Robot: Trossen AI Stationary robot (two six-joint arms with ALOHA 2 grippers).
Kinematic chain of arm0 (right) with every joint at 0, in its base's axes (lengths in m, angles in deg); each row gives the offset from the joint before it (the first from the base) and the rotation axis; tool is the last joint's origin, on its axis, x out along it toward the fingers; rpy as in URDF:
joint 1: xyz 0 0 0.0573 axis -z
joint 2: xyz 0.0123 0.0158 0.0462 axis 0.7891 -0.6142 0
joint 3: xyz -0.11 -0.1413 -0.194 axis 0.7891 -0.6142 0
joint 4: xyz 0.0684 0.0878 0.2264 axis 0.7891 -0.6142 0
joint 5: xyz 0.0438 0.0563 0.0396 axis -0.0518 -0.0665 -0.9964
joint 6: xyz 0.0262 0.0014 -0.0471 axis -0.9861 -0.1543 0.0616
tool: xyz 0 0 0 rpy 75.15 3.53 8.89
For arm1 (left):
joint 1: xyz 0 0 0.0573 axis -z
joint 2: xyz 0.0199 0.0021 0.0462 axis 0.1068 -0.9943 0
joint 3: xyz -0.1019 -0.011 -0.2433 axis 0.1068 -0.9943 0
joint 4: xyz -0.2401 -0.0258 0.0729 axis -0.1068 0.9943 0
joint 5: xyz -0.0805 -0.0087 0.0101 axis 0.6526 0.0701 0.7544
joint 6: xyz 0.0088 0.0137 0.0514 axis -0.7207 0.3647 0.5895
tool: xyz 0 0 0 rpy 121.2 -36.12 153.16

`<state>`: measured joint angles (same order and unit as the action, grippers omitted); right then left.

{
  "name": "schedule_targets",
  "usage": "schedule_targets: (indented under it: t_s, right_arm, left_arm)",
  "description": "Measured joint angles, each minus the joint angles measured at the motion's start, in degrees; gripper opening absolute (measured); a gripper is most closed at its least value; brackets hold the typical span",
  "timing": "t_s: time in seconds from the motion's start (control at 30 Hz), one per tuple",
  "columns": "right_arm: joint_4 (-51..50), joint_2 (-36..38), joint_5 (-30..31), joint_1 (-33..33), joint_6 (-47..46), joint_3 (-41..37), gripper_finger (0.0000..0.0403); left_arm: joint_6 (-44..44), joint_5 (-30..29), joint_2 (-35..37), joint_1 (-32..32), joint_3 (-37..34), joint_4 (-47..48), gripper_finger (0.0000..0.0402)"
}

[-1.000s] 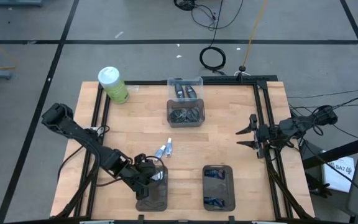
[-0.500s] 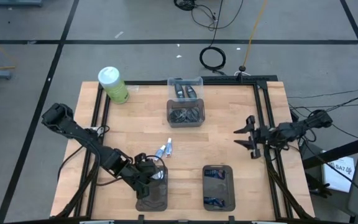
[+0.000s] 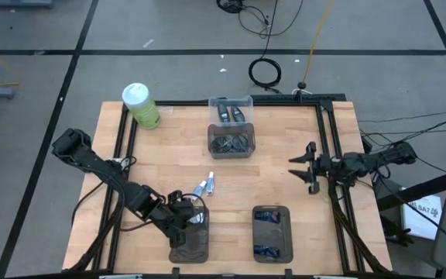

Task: Pick & Place Travel size toiletries
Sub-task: Put the left white toothpaste into the left black bin

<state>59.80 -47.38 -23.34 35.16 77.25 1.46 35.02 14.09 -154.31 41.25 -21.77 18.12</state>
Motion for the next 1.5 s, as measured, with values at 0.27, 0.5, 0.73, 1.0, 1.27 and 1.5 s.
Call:
schedule_targets:
  t_s: [0.27,0.5,0.73,1.0,1.27,1.5]
  right_arm:
    - [-7.6,0.0,0.3,4.6,0.5,2.9,0.0164]
    - [-8.0,-0.2,5.8,5.5,-2.4,3.0,0.0164]
    - [-6.9,-0.2,5.8,5.5,-2.2,3.0,0.0164]
    - [-6.7,-0.2,5.7,5.5,-2.5,3.0,0.0164]
    - [-6.5,-0.2,5.7,5.5,-2.6,3.0,0.0164]
    - [-6.5,-0.2,5.7,5.5,-2.6,3.0,0.0164]
  left_arm:
    - [-0.6,2.3,0.0,0.0,0.0,2.0,0.0037]
    - [-1.9,1.6,0.0,0.0,0.0,2.3,0.0037]
    - [-1.9,1.5,-0.4,0.0,0.0,2.7,0.0037]
    - [-6.4,8.5,-6.4,-1.3,-0.1,5.5,0.0037]
    - [-6.1,10.7,-7.5,-4.0,-0.1,4.6,0.0037]
    - [-14.3,13.9,-7.2,-6.2,-0.1,-0.6,0.0085]
